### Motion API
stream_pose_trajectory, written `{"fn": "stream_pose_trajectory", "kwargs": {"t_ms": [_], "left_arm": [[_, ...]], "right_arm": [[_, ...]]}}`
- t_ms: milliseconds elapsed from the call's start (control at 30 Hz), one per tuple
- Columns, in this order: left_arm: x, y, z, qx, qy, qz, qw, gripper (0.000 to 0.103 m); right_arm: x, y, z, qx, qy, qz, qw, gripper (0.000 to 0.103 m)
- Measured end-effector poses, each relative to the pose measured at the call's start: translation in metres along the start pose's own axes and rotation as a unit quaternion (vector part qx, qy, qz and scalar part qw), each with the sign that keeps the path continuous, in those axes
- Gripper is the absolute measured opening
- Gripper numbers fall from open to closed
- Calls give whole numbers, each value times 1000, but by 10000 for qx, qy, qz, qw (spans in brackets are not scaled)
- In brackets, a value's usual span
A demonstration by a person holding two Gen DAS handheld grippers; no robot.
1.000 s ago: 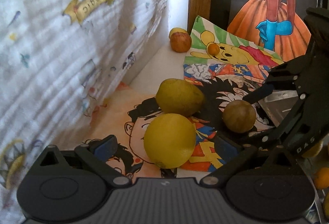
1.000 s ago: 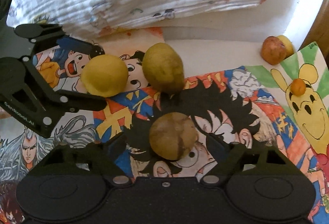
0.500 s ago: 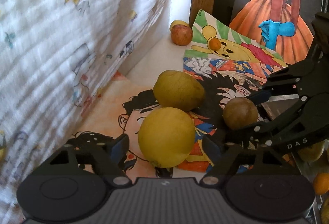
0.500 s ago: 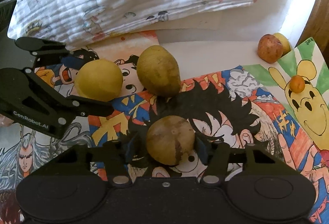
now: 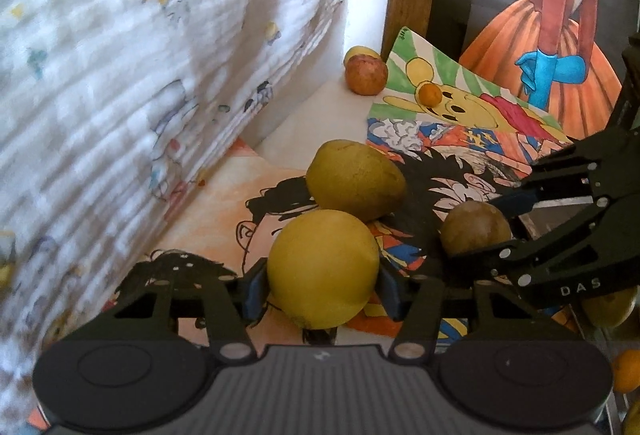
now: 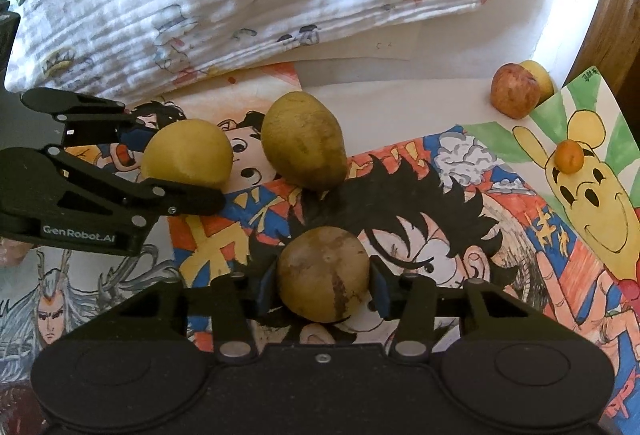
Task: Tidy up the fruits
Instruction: 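Carry the lemon toward the tray with the left gripper while the right carries the brown fruit there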
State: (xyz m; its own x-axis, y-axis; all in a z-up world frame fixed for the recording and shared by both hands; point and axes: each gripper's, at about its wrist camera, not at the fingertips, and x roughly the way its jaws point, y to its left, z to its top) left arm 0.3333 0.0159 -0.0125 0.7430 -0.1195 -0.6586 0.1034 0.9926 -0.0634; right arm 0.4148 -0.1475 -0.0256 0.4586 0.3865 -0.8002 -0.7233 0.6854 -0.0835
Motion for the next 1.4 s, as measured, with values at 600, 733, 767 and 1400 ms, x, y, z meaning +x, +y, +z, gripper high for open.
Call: {"fn": "stream_pose_trajectory", "kwargs": {"t_ms": [600,733,767,1400], "left_arm": [[-71,-25,-3,-218,-397,61,9990,60],[-88,-36,-5,-255,-537,-19,9982,60],[-93,-38,-6,-270,-566,-40,9980,60],[-138,-114,-44,93,-708,-761,9945,60]], "right_arm": [[-84,31,-14,343,-687,-18,9970,49],[-109,32,-20,521,-834,-209,9949,49],[-116,32,-22,560,-866,-259,9943,49],[-218,42,-126,1409,-1345,-1048,9752,49]]}}
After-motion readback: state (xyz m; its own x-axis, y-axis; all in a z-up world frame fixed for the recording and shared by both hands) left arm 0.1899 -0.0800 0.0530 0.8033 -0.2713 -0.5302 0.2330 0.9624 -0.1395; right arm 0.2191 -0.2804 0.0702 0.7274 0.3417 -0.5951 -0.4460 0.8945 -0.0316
